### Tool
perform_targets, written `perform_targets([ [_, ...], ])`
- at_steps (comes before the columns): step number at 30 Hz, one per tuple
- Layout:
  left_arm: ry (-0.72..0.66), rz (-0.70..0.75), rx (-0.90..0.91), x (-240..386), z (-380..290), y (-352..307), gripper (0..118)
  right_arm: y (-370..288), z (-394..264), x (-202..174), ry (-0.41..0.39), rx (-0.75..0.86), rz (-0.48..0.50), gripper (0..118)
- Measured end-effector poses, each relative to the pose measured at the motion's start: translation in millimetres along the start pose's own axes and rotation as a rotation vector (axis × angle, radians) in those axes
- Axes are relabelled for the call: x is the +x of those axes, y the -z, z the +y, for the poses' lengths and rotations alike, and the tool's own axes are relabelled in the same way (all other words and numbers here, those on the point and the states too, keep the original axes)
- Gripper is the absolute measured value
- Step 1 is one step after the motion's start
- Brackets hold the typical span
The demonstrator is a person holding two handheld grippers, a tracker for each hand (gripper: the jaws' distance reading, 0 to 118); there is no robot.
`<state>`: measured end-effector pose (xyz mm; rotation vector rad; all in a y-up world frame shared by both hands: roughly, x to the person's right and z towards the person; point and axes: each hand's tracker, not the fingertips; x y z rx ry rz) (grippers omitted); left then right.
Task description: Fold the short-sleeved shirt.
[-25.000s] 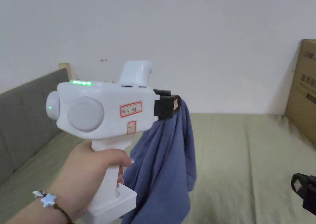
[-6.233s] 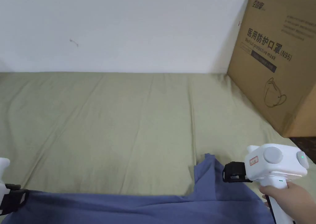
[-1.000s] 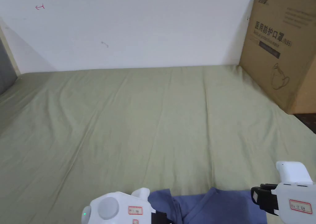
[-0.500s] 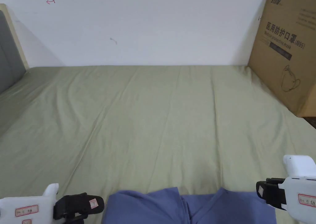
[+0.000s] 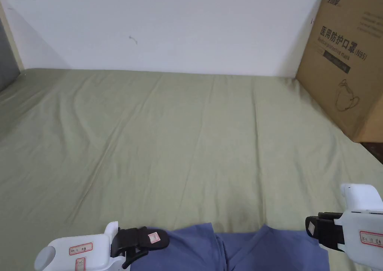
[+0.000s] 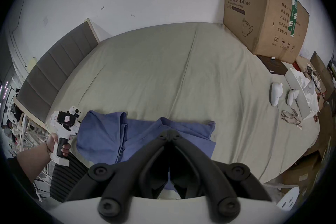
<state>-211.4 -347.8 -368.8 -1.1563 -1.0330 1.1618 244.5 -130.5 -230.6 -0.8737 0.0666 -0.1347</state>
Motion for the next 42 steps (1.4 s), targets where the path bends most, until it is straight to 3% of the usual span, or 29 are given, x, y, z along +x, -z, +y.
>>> perform_targets([
  [1,0.002,0.070,0.023,-2,0,-7,66,2,0,1,0.001,-0.002,0.002,0],
  [2,0.004,0.213,0.036,-6,0,-12,15,3,0,1,0.002,-0.004,0.005,0],
  [3,0.020,0.388,0.041,-7,-4,-8,6,5,-1,2,0.005,-0.007,0.010,0],
  [4,0.015,0.395,0.051,-8,-8,-11,6,6,-2,1,0.009,-0.009,0.015,0],
  [5,0.005,0.255,0.080,8,-11,-7,7,7,-2,1,0.012,-0.010,0.019,0],
  [7,0.137,0.428,0.053,29,-15,-1,7,8,-4,0,0.024,-0.011,0.028,0],
  [11,0.243,0.509,0.109,71,-25,-16,7,5,0,-1,0.023,-0.002,0.050,0],
  [14,0.372,0.759,0.204,108,-32,-54,7,1,6,2,0.026,0.022,0.061,0],
  [16,0.389,0.998,0.229,130,-35,-77,7,0,9,2,0.022,0.029,0.069,0],
  [18,0.404,1.139,0.240,147,-40,-86,7,-1,12,1,0.010,0.034,0.074,0],
  [21,0.409,1.090,0.233,164,-43,-80,7,-1,14,-1,0.001,0.050,0.085,0],
  [23,0.352,0.957,0.260,176,-40,-60,7,-2,15,-1,0.009,0.053,0.106,0],
  [25,0.305,0.829,0.206,182,-35,-29,7,-4,14,-1,0.015,0.057,0.123,0],
  [28,0.313,0.761,0.098,185,-30,34,7,-11,12,4,0.031,0.057,0.144,0],
  [30,0.327,0.750,0.034,180,-26,75,11,-16,11,10,0.040,0.061,0.148,0],
  [31,0.311,0.736,0.007,176,-25,96,20,-18,10,13,0.043,0.063,0.142,0],
  [32,0.304,0.721,-0.015,168,-24,115,37,-19,9,16,0.046,0.064,0.133,0],
  [33,0.275,0.691,-0.037,162,-21,132,67,-19,8,20,0.050,0.065,0.123,0],
  [34,0.239,0.671,-0.062,155,-19,148,90,-20,7,25,0.057,0.064,0.117,0],
  [35,0.211,0.641,-0.072,150,-20,158,106,-19,6,28,0.063,0.061,0.112,0],
  [36,0.185,0.591,-0.092,145,-20,169,112,-19,5,31,0.072,0.057,0.106,0],
  [38,0.191,0.533,-0.083,151,-22,177,112,-20,2,37,0.088,0.054,0.102,0],
  [42,0.331,0.596,-0.105,174,-32,166,112,-18,1,50,0.111,0.075,0.087,0],
])
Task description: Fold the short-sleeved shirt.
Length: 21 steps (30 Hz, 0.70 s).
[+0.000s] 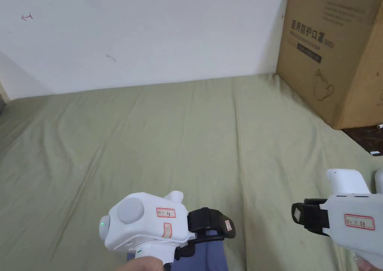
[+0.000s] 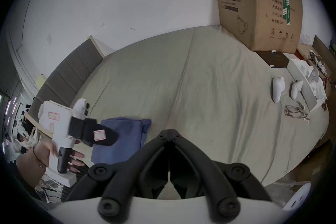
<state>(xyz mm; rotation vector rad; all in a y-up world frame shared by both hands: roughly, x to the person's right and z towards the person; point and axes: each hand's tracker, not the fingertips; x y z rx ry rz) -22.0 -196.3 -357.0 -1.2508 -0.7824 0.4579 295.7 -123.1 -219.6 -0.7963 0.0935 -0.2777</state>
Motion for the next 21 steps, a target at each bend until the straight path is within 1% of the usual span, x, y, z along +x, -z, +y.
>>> perform_targets([
  [1,0.040,0.047,0.008,1,-1,-9,109,2,2,3,0.006,-0.001,0.001,0],
  [2,0.073,0.087,0.015,1,-2,-17,99,3,2,5,0.012,-0.002,0.001,0],
  [3,0.114,0.120,0.030,-1,-4,-27,87,4,3,5,0.016,-0.002,0.001,0],
  [4,0.153,0.164,0.053,-2,-6,-34,80,4,3,5,0.017,0.000,0.001,0],
  [5,0.177,0.204,0.075,-3,-8,-38,80,5,3,5,0.015,0.002,-0.001,0],
  [6,0.191,0.232,0.076,-6,-8,-38,40,4,3,4,0.012,0.006,-0.003,0],
  [7,0.190,0.235,0.070,-9,-9,-35,6,4,3,2,0.009,0.010,-0.006,0],
  [8,0.176,0.207,0.065,-15,-9,-31,0,4,3,2,0.008,0.012,-0.005,0],
  [10,0.109,0.136,0.012,-24,-6,-10,0,4,4,2,0.008,0.010,0.002,0],
  [11,0.091,0.129,-0.009,-27,-6,2,0,4,4,3,0.009,0.010,0.004,0],
  [12,0.080,0.126,-0.033,-30,-7,16,0,3,3,3,0.010,0.010,0.004,0],
  [16,0.110,0.180,-0.110,-29,-13,72,0,1,2,6,0.010,0.005,-0.012,0],
  [17,0.102,0.169,-0.120,-33,-14,83,0,1,1,8,0.013,0.001,-0.016,0],
  [19,0.026,0.091,-0.115,-34,-17,95,0,2,-2,10,0.019,-0.008,-0.026,0],
  [20,0.005,0.085,-0.112,-35,-17,98,0,2,-3,10,0.022,-0.011,-0.028,0],
  [21,0.009,0.070,-0.119,-36,-17,98,0,2,-5,10,0.025,-0.013,-0.029,0],
])
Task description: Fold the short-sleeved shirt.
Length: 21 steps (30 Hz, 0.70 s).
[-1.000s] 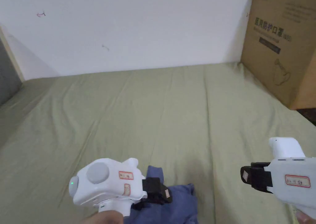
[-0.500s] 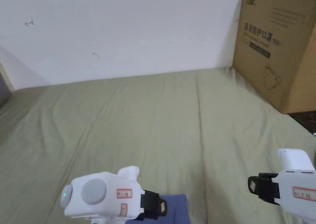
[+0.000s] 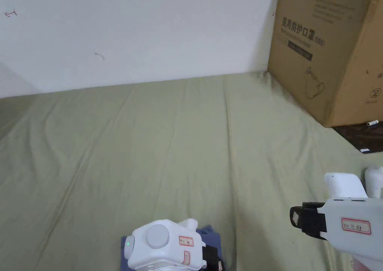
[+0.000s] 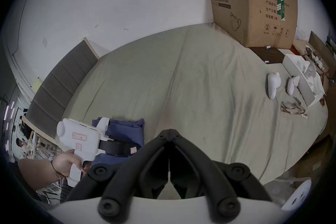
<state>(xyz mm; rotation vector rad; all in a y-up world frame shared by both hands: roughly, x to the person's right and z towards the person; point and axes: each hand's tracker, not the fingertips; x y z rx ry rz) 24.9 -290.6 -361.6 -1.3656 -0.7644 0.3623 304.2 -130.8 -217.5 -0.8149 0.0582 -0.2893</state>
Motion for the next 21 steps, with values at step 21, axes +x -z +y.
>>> perform_targets([
  [21,0.018,0.280,0.703,-34,-103,-272,0,74,-7,-97,-0.102,-0.174,0.192,0],
])
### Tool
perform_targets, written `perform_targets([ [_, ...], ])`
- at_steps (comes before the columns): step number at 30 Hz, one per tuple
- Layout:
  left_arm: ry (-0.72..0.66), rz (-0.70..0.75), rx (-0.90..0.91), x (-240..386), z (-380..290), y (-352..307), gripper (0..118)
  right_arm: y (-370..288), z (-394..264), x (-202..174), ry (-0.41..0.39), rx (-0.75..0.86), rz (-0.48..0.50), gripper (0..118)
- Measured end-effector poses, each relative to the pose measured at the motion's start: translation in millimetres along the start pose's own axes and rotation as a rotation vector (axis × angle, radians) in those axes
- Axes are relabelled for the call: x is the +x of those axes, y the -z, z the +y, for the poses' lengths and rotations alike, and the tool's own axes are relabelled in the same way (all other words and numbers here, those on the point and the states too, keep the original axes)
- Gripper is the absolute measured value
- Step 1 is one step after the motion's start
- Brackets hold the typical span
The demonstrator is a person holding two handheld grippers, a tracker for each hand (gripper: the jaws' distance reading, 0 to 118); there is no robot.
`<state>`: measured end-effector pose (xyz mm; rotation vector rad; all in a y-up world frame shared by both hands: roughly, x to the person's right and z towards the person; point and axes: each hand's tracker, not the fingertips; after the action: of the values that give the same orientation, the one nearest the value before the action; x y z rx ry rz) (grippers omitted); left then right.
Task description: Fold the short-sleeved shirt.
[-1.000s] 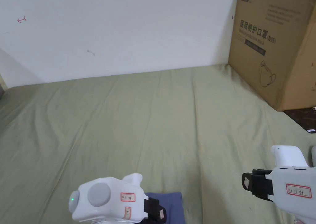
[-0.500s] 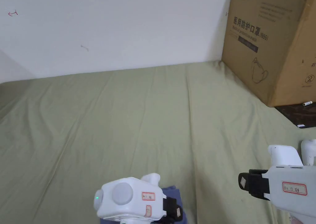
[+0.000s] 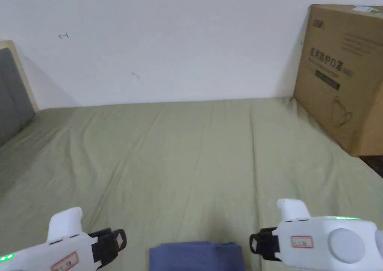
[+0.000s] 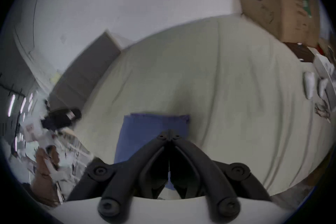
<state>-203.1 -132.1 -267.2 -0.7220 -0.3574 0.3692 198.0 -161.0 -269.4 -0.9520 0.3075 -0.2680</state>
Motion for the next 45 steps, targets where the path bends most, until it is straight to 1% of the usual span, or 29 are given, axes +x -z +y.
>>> perform_targets([
  [3,-0.012,0.000,-0.014,-14,-12,-7,0,58,-12,-10,-0.052,-0.181,0.003,0],
  [5,-0.027,-0.006,-0.033,-18,-19,-8,0,82,-21,-7,-0.056,-0.235,-0.045,0],
  [7,-0.082,-0.041,-0.065,-29,-24,-7,0,93,-28,0,-0.070,-0.262,-0.124,0],
  [8,-0.109,-0.062,-0.079,-36,-25,-2,0,94,-30,7,-0.049,-0.245,-0.085,0],
  [9,-0.149,-0.098,-0.097,-44,-26,2,0,94,-32,17,0.013,-0.228,-0.026,0],
  [12,-0.265,-0.267,-0.165,-68,-33,28,1,93,-30,36,0.115,-0.231,0.045,0],
  [13,-0.294,-0.321,-0.194,-76,-36,40,3,87,-32,40,0.131,-0.234,0.063,0],
  [14,-0.313,-0.380,-0.207,-81,-41,51,9,88,-32,44,0.132,-0.237,0.073,0],
  [15,-0.333,-0.424,-0.229,-86,-45,63,21,88,-32,47,0.127,-0.240,0.071,0],
  [16,-0.358,-0.443,-0.234,-91,-51,77,39,89,-33,49,0.128,-0.241,0.078,0],
  [17,-0.387,-0.453,-0.242,-95,-55,90,66,89,-34,51,0.129,-0.241,0.084,0],
  [18,-0.404,-0.457,-0.266,-98,-57,104,102,90,-34,52,0.131,-0.241,0.092,0],
  [19,-0.404,-0.459,-0.297,-100,-61,118,117,91,-34,54,0.133,-0.242,0.097,0],
  [20,-0.377,-0.456,-0.324,-97,-63,129,118,92,-34,55,0.139,-0.244,0.103,0],
  [22,-0.389,-0.466,-0.342,-98,-69,152,118,90,-35,55,0.156,-0.248,0.117,0],
  [23,-0.421,-0.515,-0.384,-96,-72,163,118,91,-35,57,0.165,-0.250,0.126,0],
  [25,-0.498,-0.686,-0.405,-90,-77,180,118,90,-35,62,0.189,-0.253,0.148,0],
  [26,-0.535,-0.752,-0.457,-85,-81,190,118,90,-36,64,0.204,-0.253,0.158,0],
  [28,-0.522,-0.786,-0.531,-69,-90,206,118,90,-37,67,0.231,-0.251,0.173,0],
  [32,-0.455,-0.790,-0.508,-61,-90,211,118,90,-39,69,0.252,-0.248,0.177,0],
  [33,-0.447,-0.778,-0.496,-64,-91,210,107,90,-38,68,0.253,-0.248,0.177,0],
  [34,-0.426,-0.721,-0.477,-70,-91,208,83,90,-39,68,0.252,-0.247,0.176,0],
  [35,-0.405,-0.626,-0.482,-75,-92,208,37,89,-39,67,0.248,-0.246,0.174,0],
  [36,-0.367,-0.506,-0.512,-81,-98,209,22,89,-39,67,0.247,-0.246,0.173,0],
  [37,-0.442,-0.598,-0.516,-85,-103,211,22,90,-38,65,0.251,-0.246,0.186,0],
  [38,-0.477,-0.644,-0.487,-79,-97,207,22,89,-38,63,0.247,-0.245,0.166,0],
  [39,-0.396,-0.575,-0.507,-73,-93,206,22,88,-37,61,0.246,-0.246,0.160,0],
  [43,-0.330,-0.526,-0.503,-58,-80,192,22,77,-33,45,0.175,-0.225,0.116,0],
  [45,-0.212,-0.495,-0.469,-51,-62,174,22,65,-29,36,0.150,-0.206,0.112,0],
])
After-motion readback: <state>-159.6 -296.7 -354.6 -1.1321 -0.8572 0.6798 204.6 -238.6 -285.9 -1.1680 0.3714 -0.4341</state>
